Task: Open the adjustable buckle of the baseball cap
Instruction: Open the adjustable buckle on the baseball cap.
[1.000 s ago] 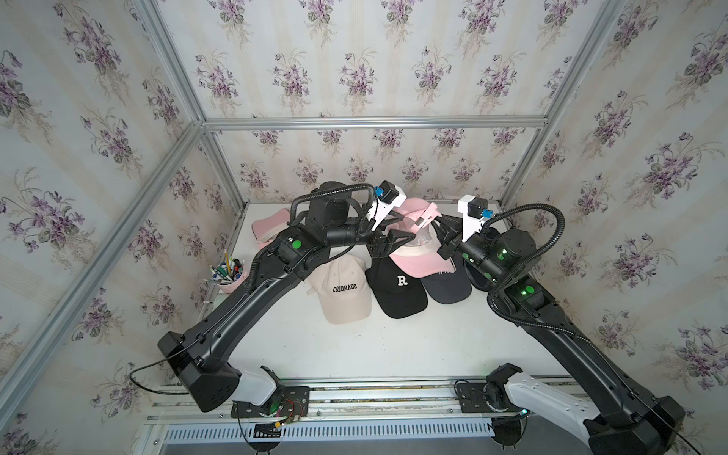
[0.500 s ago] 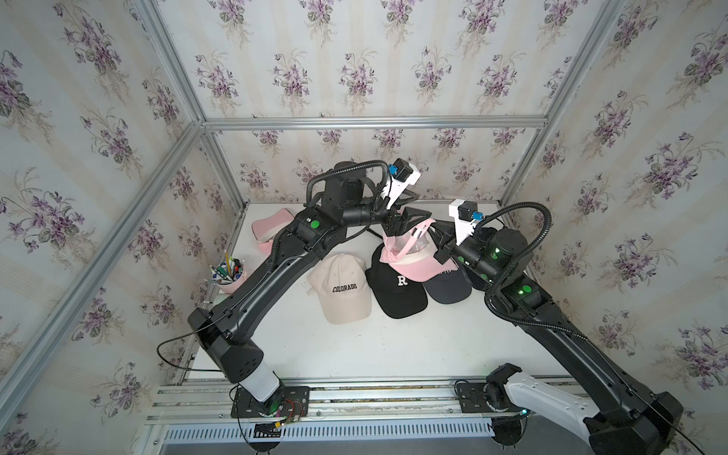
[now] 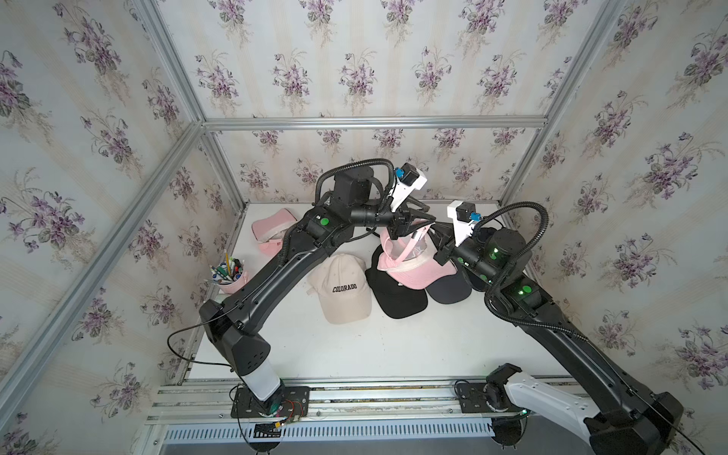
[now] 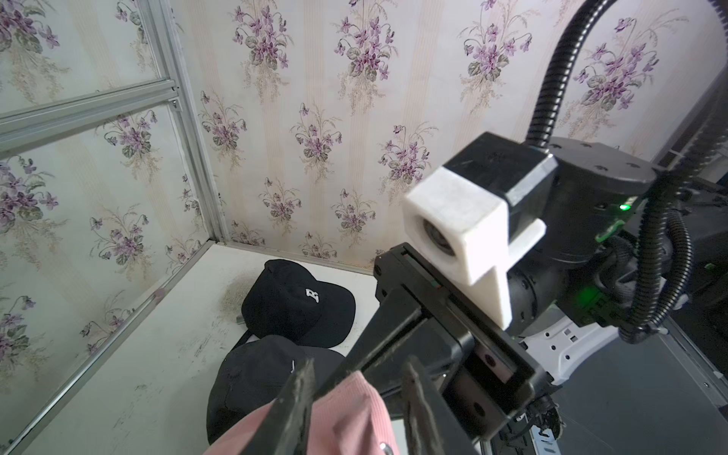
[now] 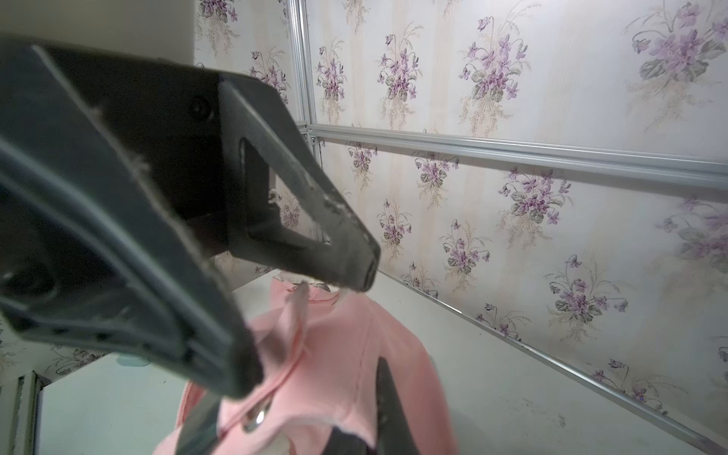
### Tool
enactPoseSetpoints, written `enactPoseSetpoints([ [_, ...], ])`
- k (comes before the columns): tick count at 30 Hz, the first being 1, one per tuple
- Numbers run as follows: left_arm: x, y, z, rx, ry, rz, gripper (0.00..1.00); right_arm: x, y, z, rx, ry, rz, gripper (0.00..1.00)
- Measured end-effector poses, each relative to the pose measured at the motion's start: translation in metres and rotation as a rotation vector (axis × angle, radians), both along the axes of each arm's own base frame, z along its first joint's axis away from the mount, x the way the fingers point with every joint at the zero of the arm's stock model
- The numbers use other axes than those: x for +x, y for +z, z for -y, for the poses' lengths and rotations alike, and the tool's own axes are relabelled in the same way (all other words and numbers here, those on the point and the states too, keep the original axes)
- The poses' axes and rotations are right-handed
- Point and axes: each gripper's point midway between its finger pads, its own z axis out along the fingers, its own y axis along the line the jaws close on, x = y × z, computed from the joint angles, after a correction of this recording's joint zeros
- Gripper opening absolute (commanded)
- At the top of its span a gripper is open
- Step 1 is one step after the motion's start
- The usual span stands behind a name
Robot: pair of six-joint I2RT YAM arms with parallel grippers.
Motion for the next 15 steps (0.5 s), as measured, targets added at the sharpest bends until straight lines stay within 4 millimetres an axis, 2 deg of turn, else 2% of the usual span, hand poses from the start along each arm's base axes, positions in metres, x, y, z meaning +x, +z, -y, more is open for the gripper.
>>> enactPoseSetpoints([
  [3, -0.002, -0.001, 0.001, 0.002, -0.013, -0.01, 0.25, 0.0, 0.0, 0.0, 0.001, -0.002, 0.0, 0.0],
  [7, -0.003, -0.008, 0.001, 0.015, -0.018, -0.028, 0.21, 0.001, 0.0, 0.001, 0.003, -0.006, -0.002, 0.0],
  [10, -0.004, -0.011, 0.0, 0.024, -0.019, -0.038, 0.14, 0.001, 0.0, 0.001, 0.009, -0.005, -0.008, 0.0],
  [13, -0.004, -0.012, 0.0, 0.028, -0.021, -0.042, 0.02, 0.001, 0.0, 0.001, 0.016, -0.005, -0.015, 0.0],
  [15, -0.005, -0.013, 0.0, 0.03, -0.022, -0.039, 0.0, 0.001, 0.0, 0.0, 0.017, -0.005, -0.018, 0.0],
])
